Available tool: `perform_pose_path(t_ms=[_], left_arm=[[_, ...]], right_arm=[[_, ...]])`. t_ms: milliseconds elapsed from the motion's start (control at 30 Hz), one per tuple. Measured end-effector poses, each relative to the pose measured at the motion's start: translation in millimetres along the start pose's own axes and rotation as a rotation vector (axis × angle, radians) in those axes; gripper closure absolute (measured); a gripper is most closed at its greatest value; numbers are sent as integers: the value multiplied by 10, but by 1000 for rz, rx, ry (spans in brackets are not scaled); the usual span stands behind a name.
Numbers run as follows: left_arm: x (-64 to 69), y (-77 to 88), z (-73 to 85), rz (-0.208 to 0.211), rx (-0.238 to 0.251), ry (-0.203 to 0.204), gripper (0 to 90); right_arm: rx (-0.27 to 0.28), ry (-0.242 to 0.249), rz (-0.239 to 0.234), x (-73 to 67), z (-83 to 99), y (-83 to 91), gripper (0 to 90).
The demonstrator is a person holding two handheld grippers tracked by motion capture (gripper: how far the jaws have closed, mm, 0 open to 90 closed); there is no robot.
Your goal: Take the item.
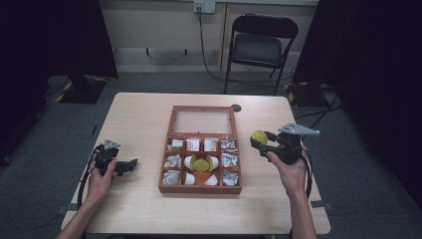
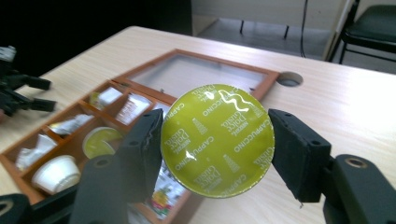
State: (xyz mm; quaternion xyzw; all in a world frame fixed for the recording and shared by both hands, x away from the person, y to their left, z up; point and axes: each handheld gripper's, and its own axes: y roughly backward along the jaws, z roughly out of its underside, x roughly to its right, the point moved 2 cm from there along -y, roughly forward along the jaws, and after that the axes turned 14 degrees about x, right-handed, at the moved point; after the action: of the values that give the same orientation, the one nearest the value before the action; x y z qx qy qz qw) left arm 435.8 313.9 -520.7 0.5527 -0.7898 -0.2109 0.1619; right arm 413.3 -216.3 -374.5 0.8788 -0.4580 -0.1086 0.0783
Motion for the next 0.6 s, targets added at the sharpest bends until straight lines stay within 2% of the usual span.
perform_pose_path(t_ms=[167,400,600], left_arm=[[-1,0,0,0,0,-1,0],[0,0,0,0,0,0,0],[0,0,0,-1,1,-1,0]], right_arm=[[-20,2,30,82,59,-1,381],[-61,-16,87,282,219,-25,381],[-85,-36,95,354,320,-65,381]])
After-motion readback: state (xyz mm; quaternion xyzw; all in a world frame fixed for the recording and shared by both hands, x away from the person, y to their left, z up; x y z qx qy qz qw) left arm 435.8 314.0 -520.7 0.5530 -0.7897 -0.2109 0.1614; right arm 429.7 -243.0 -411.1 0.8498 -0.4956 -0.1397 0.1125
